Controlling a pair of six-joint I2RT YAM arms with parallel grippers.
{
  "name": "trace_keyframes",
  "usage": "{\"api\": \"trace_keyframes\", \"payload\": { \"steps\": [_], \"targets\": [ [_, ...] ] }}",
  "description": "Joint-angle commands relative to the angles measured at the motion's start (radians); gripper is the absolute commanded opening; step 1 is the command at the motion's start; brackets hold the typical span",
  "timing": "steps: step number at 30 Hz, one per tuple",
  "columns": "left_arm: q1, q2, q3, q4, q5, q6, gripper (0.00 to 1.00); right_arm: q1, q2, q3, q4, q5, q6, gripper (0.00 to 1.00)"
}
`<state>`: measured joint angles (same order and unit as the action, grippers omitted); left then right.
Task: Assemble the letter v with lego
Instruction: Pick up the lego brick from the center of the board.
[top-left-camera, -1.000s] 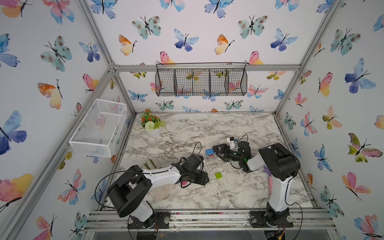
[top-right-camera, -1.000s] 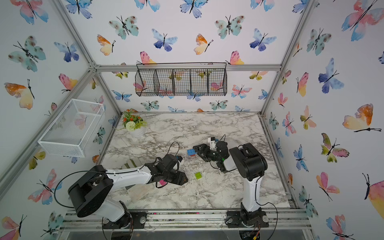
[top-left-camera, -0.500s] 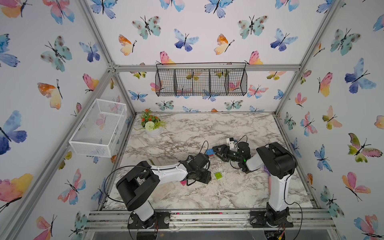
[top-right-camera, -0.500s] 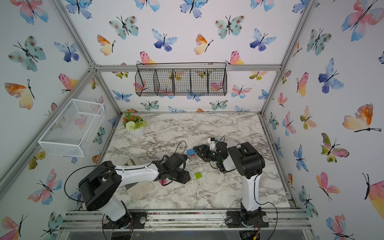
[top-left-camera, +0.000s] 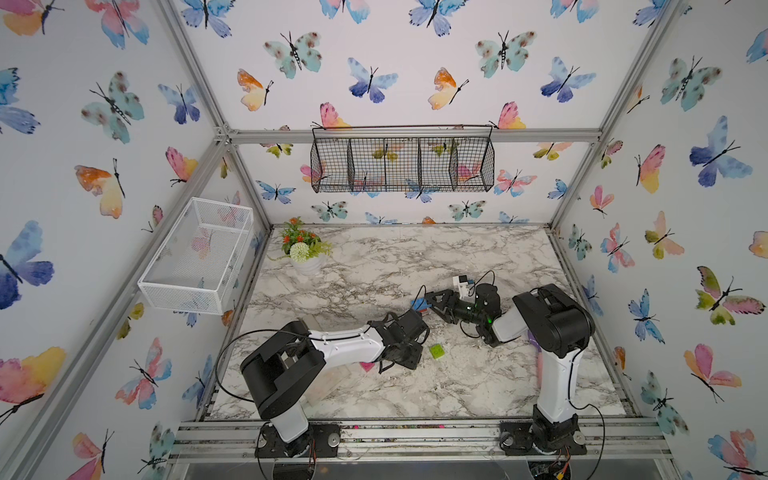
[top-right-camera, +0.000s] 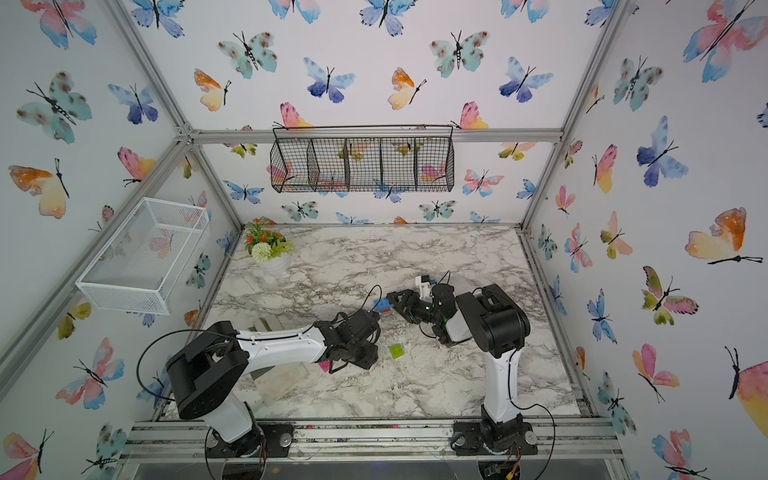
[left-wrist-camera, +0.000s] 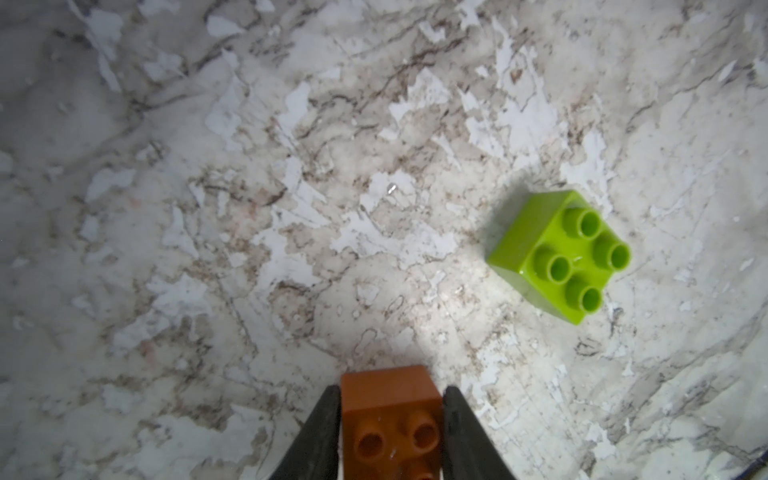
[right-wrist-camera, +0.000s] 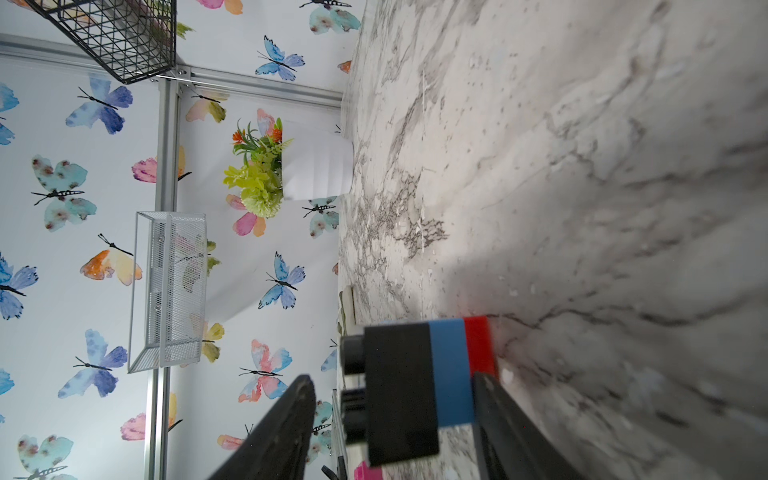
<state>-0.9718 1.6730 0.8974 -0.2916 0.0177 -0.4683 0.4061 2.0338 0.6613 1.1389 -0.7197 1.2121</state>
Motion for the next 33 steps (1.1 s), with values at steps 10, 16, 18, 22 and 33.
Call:
{"api": "trace_keyframes", "payload": {
  "steps": [10,16,18,22,33],
  "targets": [
    [0.046,-0.058,0.03,-0.103,-0.099,-0.079,0.24,-0.004,0.009,0.001,0.036,-0.015,0.003,0.58],
    [0.152,-0.127,0.059,-0.058,-0.038,-0.12,0.24,-0.004,0.028,-0.024,0.086,-0.01,0.016,0.58],
    [0.176,-0.137,0.085,-0.059,-0.038,-0.125,0.24,-0.004,0.039,-0.036,0.114,-0.006,0.028,0.58],
    [0.21,-0.117,0.144,-0.064,-0.025,-0.119,0.25,-0.004,0.07,-0.047,0.181,-0.015,0.06,0.64],
    [0.228,0.004,0.273,-0.084,0.005,-0.107,0.25,-0.004,0.074,-0.054,0.22,-0.004,0.079,0.6]
  ]
}}
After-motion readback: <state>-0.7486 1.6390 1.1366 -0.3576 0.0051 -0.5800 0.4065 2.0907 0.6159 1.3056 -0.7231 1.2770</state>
